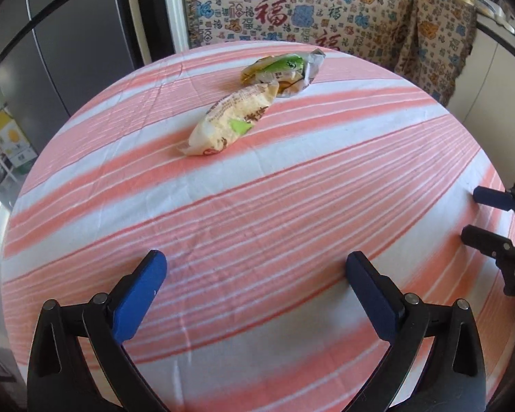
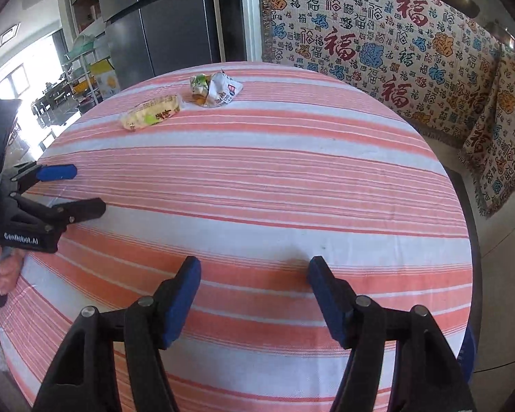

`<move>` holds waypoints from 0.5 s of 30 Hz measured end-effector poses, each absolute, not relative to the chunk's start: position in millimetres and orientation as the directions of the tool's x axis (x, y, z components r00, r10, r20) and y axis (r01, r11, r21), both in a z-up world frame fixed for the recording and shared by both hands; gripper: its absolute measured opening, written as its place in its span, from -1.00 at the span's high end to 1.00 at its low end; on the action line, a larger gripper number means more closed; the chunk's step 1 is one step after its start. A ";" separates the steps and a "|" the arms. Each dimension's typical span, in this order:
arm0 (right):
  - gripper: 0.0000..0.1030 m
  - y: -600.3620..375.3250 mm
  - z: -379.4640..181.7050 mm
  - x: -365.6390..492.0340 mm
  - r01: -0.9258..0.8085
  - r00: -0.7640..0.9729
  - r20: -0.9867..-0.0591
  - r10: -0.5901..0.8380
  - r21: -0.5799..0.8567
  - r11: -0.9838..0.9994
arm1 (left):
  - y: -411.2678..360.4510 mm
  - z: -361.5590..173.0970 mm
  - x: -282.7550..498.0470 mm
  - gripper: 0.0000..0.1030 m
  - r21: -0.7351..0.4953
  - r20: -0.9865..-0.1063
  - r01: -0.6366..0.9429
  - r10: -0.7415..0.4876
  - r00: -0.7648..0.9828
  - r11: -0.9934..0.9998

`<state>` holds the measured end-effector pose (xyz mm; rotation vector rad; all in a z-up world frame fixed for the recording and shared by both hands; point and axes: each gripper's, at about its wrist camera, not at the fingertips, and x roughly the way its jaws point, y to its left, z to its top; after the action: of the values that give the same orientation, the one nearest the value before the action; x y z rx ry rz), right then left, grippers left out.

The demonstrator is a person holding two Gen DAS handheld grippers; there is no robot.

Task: Collect trash
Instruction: 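Move both tools back over the table toward the last wrappers, then grasp the cream snack wrapper with the left tool while the right tool grasps the crumpled foil wrapper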

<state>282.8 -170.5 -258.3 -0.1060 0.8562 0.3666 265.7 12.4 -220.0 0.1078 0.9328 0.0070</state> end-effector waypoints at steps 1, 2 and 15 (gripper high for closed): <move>-0.35 -169.5 -259.0 282.2 -0.362 0.602 -0.752 0.268 0.042 0.931 | 16.5 -219.3 272.2 -0.99 0.095 -0.800 0.052 0.045 0.598 0.994; -0.38 -168.3 -260.0 280.5 -0.367 0.609 -0.748 0.264 0.029 0.930 | 20.2 -218.9 279.2 -0.99 0.095 -0.799 0.062 0.039 0.600 0.994; -0.45 -169.3 -261.1 279.9 -0.367 0.630 -0.728 0.273 0.031 0.930 | 28.9 -211.8 369.9 -0.77 0.101 -0.806 0.074 0.038 0.590 0.992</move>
<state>279.9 -169.3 -261.1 -0.1240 0.8112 0.3671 369.9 28.9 -211.8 0.1284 0.9397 -0.0211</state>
